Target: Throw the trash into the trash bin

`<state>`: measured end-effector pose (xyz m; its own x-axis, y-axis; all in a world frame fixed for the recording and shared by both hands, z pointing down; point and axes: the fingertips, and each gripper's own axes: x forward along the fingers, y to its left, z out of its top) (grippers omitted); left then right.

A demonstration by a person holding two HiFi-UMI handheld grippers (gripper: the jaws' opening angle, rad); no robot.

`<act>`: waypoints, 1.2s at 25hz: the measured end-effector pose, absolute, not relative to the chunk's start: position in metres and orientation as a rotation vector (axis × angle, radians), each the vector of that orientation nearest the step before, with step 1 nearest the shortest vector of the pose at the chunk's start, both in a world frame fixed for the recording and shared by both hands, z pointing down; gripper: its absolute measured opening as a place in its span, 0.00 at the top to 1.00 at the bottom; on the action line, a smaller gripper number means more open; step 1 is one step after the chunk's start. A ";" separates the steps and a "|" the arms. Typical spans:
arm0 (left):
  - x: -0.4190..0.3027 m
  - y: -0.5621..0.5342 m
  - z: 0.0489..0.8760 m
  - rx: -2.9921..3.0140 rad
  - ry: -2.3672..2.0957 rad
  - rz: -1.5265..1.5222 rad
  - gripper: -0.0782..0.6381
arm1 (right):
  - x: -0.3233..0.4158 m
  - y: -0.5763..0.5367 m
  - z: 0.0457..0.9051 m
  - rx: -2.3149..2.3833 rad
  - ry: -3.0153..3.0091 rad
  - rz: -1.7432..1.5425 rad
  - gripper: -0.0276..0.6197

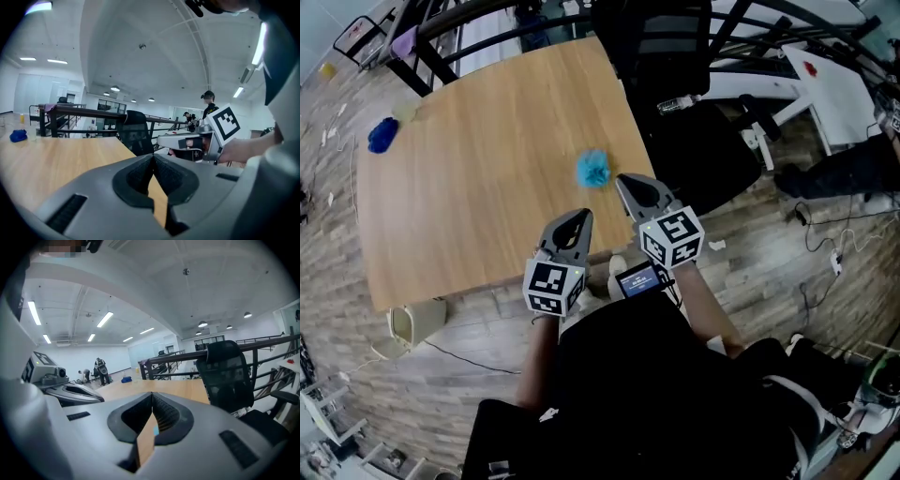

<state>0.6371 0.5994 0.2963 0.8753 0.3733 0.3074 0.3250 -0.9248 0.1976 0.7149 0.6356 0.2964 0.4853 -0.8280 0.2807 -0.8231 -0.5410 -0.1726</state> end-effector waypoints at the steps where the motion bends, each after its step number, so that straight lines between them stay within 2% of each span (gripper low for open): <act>1: 0.639 0.598 0.305 2.887 0.534 0.545 0.88 | 0.719 0.634 0.307 -2.704 1.500 -0.550 0.96; 5: 0.649 0.592 0.338 2.863 0.508 0.628 0.88 | 0.740 0.623 0.360 -2.723 1.526 -0.697 0.94; 7: 0.655 0.590 0.353 2.853 0.501 0.671 0.88 | 0.753 0.617 0.400 -2.719 1.540 -0.813 0.79; 10: 0.664 0.584 0.368 2.842 0.487 0.717 0.88 | 0.772 0.608 0.459 -2.731 1.563 -0.974 0.68; 12: 0.671 0.577 0.379 2.832 0.459 0.729 0.88 | 0.783 0.598 0.492 -2.740 1.583 -1.046 0.56; 14: 0.677 0.570 0.391 2.819 0.436 0.734 0.88 | 0.792 0.585 0.515 -2.754 1.599 -1.081 0.50; 17: 0.673 0.567 0.413 2.787 0.408 0.769 0.88 | 0.789 0.571 0.543 -2.782 1.643 -1.159 0.47; 22: 0.660 0.566 0.431 2.738 0.367 0.817 0.88 | 0.789 0.566 0.548 -2.829 1.636 -1.175 0.47; 23: 0.659 0.565 0.432 2.734 0.365 0.821 0.88 | 0.790 0.568 0.548 -2.844 1.631 -1.174 0.52; 26: 0.659 0.564 0.432 2.735 0.366 0.821 0.88 | 0.797 0.574 0.546 -2.928 1.581 -1.148 0.84; 27: 0.660 0.563 0.430 2.739 0.364 0.816 0.88 | 0.798 0.575 0.544 -2.940 1.577 -1.128 0.89; 30: 0.665 0.565 0.423 2.750 0.370 0.796 0.88 | 0.798 0.576 0.539 -2.919 1.572 -1.100 0.91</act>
